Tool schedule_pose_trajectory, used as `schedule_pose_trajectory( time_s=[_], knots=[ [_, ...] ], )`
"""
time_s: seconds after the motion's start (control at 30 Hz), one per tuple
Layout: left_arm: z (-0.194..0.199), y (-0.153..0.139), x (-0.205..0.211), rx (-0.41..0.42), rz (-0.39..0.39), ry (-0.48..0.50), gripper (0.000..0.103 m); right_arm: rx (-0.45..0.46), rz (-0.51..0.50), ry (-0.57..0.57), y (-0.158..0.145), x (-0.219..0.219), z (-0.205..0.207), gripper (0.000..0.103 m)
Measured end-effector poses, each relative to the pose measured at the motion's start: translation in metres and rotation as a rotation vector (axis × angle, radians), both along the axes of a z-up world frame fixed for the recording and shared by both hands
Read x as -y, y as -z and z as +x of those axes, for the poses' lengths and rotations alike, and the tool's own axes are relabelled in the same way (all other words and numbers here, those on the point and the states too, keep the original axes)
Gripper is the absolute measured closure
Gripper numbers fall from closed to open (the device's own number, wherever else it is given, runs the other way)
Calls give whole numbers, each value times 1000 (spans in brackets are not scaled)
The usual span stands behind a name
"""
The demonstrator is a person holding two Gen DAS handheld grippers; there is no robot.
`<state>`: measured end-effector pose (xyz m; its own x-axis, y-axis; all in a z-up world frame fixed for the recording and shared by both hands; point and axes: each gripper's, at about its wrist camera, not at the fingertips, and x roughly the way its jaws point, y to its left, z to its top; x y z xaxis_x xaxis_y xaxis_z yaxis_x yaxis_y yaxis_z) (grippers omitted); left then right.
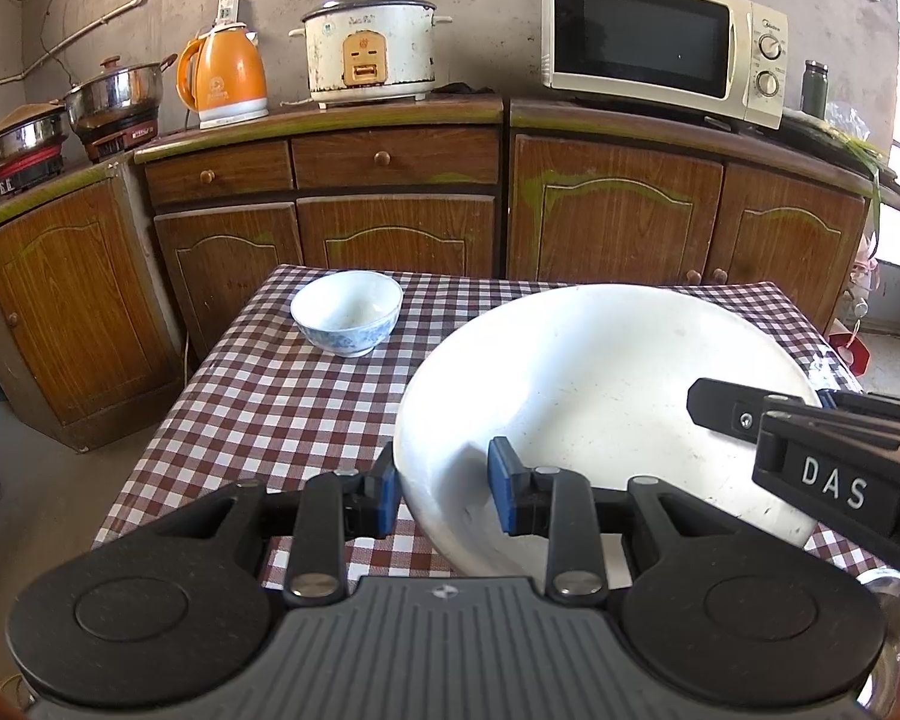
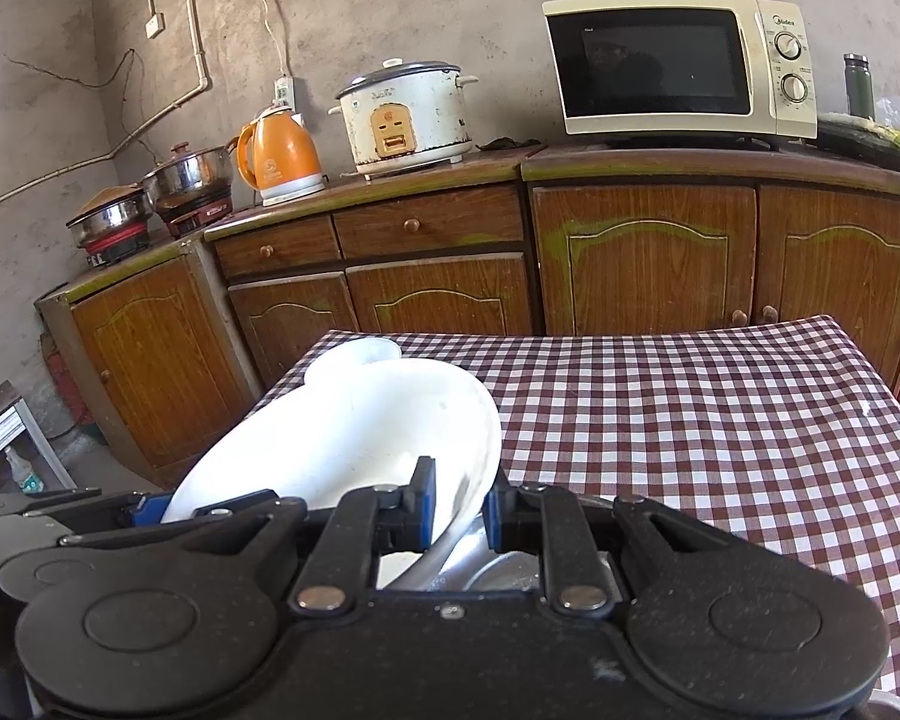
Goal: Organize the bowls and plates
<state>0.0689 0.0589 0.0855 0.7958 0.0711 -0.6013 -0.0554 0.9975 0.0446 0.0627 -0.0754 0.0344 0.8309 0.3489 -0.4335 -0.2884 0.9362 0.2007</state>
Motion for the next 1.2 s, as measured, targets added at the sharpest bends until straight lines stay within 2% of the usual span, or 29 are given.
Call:
schedule_pose_trajectory(
  time_s=[1.2],
  knots=[
    [-30, 10, 9, 6, -3, 6, 70, 9, 4, 14, 10, 10, -37, 81]
  ],
)
